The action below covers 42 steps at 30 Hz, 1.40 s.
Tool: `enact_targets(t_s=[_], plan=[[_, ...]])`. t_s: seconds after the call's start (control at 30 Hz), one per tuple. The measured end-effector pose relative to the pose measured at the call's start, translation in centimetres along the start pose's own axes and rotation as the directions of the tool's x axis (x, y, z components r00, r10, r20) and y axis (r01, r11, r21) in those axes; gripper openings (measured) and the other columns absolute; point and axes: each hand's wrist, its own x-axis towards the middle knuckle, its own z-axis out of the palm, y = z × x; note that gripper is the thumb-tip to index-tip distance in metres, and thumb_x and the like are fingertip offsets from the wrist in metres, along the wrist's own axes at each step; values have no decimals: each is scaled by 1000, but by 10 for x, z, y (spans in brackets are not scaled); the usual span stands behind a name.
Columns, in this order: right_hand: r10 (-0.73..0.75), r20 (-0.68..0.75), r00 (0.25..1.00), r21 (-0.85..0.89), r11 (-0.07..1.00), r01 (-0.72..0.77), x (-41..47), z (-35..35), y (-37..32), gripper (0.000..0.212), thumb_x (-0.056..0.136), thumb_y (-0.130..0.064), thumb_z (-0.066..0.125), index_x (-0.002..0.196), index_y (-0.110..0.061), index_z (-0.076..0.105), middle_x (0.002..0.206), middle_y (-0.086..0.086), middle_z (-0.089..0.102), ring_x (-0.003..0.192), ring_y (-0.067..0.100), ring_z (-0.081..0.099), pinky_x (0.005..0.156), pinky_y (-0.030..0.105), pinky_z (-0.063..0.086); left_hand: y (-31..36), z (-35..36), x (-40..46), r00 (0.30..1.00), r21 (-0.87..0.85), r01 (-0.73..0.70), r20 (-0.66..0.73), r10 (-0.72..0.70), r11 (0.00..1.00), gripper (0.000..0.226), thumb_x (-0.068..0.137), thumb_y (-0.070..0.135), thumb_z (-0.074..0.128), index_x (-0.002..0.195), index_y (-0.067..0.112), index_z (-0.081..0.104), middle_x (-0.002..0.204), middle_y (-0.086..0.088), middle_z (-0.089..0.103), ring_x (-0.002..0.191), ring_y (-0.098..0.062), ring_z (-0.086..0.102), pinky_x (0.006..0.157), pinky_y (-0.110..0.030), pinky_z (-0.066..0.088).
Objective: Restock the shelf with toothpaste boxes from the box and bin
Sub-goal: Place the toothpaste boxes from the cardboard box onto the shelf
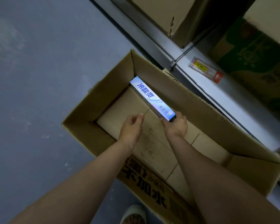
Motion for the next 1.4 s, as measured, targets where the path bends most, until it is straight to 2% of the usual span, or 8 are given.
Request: enact_targets(t_s=[0.23,0.4,0.5,0.63,0.77,0.9,1.03,1.4], plan=[[107,16,994,239,965,-108,-62,-76,-19,29,75,-40,85,82,-20,66,83,0,69,81,21,66,70,29,45,39,-15,-61,998,-11,31,-47,-32,999,20,97,47,56,93,28,60,96,10,61,106,-19,61,105,-44,48],[170,172,970,481,845,-233,-129,-181,-51,16,86,-23,79,90,-10,72,62,-1,66,45,2,53,47,15,43,107,-28,-139,999,-13,19,-34,-20,1000,25,97,48,55,85,27,60,92,6,60,99,-18,59,100,-38,48],[135,255,957,542,800,-257,-168,-252,-80,16,88,-21,77,86,-6,72,54,1,58,41,4,45,42,14,36,154,-37,-193,996,24,-67,-52,68,997,32,94,53,58,107,24,65,120,-2,63,112,-22,58,97,-35,47],[33,275,961,596,778,-197,-219,-349,-127,24,85,-26,76,69,-12,65,53,6,54,43,8,43,43,16,35,226,-48,-267,969,17,-228,-93,229,973,76,73,70,62,132,22,58,138,-6,56,126,-24,55,109,-47,44],[-81,224,971,651,754,-87,-264,-440,-175,26,84,-31,75,74,-8,67,57,8,54,46,10,43,44,17,33,300,-61,-344,926,-32,-372,-86,368,928,71,94,39,67,154,23,34,152,1,45,133,-18,48,110,-32,37],[-137,25,990,681,727,84,-309,-519,-209,31,85,-33,74,74,-6,65,55,3,52,49,10,39,43,17,29,358,-62,-423,852,-124,-524,-78,518,843,42,94,22,67,134,23,53,119,-2,65,96,-15,58,77,-22,40],[-86,-278,957,723,637,267,-364,-598,-243,29,86,-21,78,109,-9,66,75,3,66,52,3,52,47,14,39,414,-64,-521,785,-264,-612,-91,613,745,31,91,15,70,116,21,53,109,-3,67,91,-18,63,81,-30,49],[-15,-820,573,517,411,751,-534,-854,-289,17,91,-23,73,100,-16,61,94,1,71,81,8,65,78,28,52,527,-44,-821,452,-444,-793,30,891,417,42,84,20,79,113,19,49,107,1,63,93,-16,62,83,-28,47]])
